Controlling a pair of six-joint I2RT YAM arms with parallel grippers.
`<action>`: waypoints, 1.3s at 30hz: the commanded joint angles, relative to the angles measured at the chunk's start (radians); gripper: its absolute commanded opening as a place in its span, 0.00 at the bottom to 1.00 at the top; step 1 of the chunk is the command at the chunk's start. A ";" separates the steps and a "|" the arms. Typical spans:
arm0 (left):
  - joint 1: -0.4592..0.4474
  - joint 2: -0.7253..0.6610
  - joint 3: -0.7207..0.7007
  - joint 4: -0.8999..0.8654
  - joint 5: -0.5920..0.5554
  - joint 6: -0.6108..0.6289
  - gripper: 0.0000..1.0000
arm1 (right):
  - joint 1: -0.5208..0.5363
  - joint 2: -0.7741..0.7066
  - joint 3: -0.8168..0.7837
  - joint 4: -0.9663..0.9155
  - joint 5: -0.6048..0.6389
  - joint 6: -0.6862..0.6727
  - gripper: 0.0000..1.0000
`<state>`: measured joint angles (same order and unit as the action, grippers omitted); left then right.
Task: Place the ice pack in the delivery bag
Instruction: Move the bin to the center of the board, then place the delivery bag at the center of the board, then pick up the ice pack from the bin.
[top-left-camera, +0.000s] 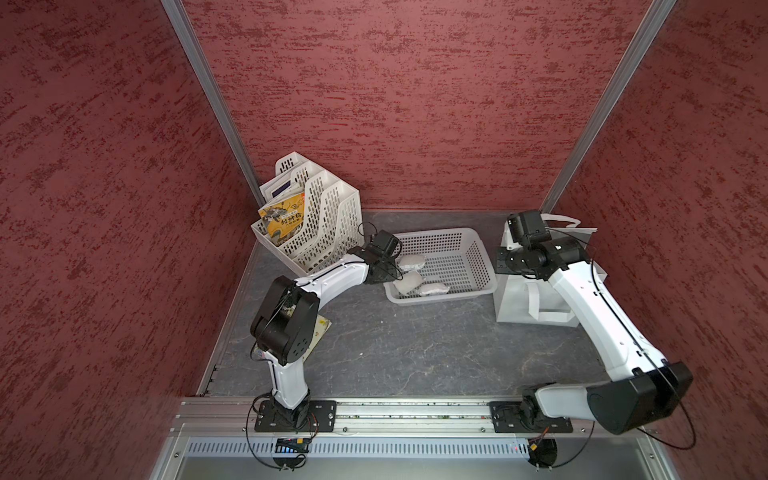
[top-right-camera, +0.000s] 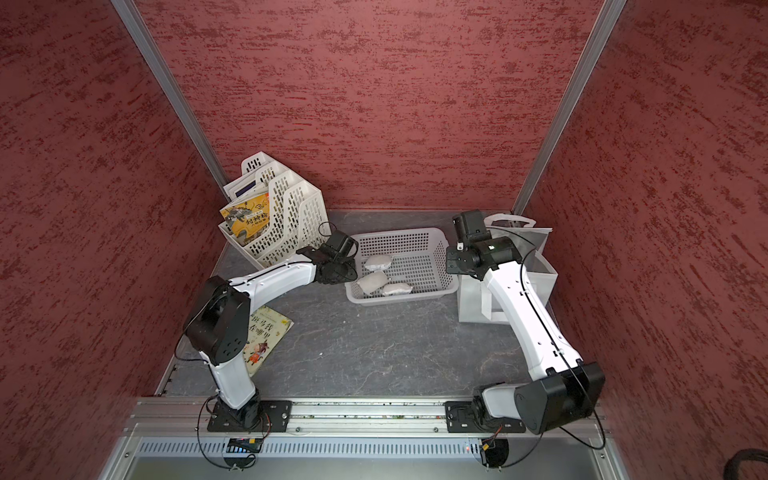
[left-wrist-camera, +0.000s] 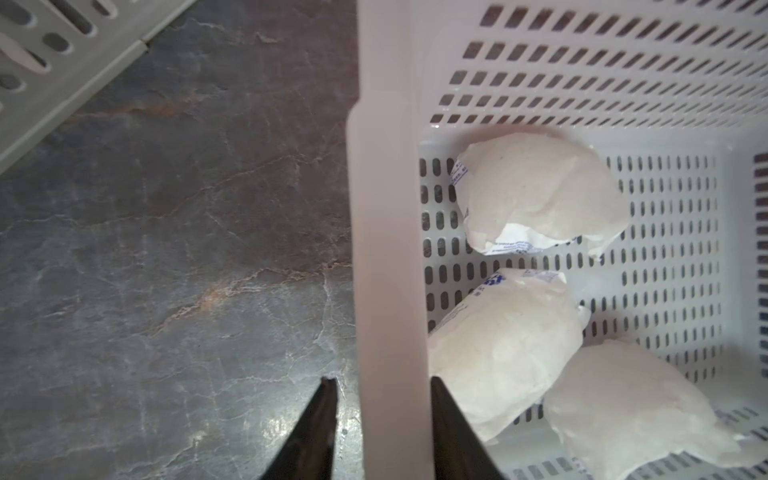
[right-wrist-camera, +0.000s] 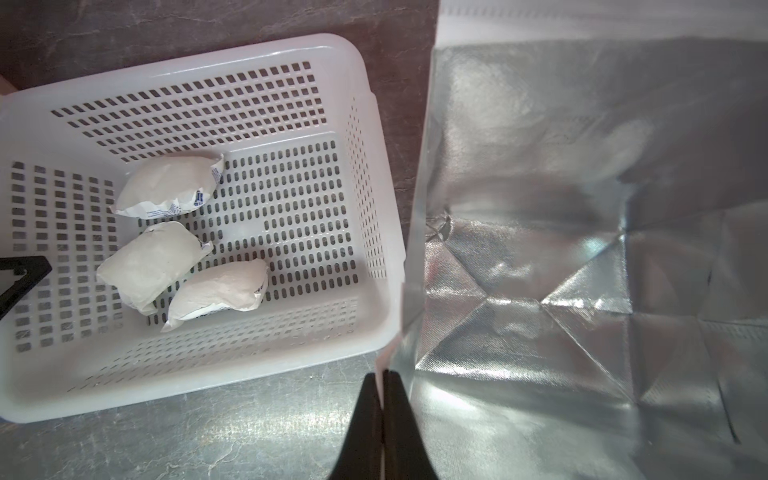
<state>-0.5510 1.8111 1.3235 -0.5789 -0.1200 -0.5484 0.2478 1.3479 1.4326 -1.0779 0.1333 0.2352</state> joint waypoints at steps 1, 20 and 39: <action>0.034 -0.084 -0.066 -0.020 -0.073 0.020 0.20 | 0.003 -0.023 -0.019 0.039 -0.100 -0.014 0.00; 0.301 -0.604 -0.479 -0.060 -0.117 0.080 0.38 | 0.222 0.044 0.000 0.213 -0.382 -0.112 0.00; 0.212 -0.518 -0.196 -0.024 0.329 0.263 0.77 | 0.211 -0.330 -0.129 0.753 -0.210 -0.096 0.78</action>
<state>-0.3004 1.2152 1.0878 -0.5293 0.1249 -0.3130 0.4671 1.1072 1.3991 -0.6182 -0.1326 0.0803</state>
